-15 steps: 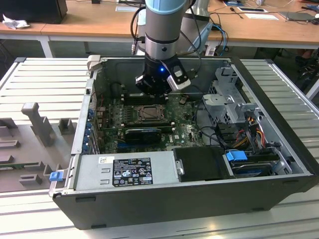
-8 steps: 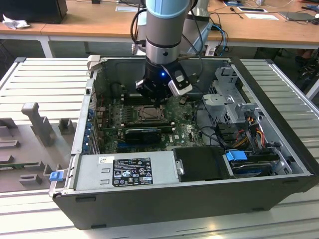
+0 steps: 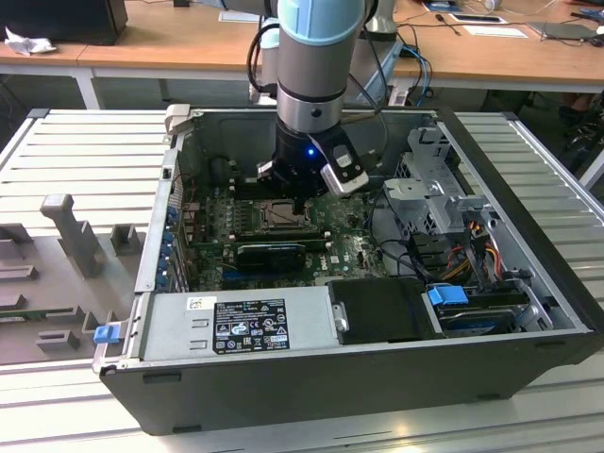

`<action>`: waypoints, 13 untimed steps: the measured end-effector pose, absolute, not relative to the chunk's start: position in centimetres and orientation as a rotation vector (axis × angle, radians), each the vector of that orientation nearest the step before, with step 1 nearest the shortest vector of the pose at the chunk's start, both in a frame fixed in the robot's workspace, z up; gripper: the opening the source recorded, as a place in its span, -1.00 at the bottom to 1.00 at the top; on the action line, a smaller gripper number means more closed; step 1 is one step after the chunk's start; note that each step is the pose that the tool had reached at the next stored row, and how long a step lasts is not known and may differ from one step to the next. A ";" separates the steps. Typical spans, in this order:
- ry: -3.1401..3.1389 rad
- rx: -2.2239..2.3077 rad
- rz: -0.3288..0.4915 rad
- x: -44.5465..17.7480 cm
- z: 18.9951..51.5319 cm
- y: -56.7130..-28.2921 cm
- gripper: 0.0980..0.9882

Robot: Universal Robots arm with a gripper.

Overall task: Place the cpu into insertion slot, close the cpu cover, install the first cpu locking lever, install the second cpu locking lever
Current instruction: 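Install the second cpu locking lever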

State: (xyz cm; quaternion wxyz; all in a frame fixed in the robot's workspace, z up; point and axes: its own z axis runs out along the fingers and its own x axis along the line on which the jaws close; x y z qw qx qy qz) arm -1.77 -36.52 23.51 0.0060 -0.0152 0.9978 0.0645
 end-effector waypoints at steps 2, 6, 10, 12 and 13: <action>3.123 -0.048 0.202 -1.8 23.5 -36.7 -0.98; 3.129 -0.047 0.203 -1.8 23.6 -37.0 -0.98; 3.129 -0.049 0.206 -2.5 23.6 -37.9 -0.98; 3.128 -0.049 0.207 -3.5 23.6 -38.1 -0.98; 3.128 -0.049 0.207 -3.8 23.6 -38.1 -0.98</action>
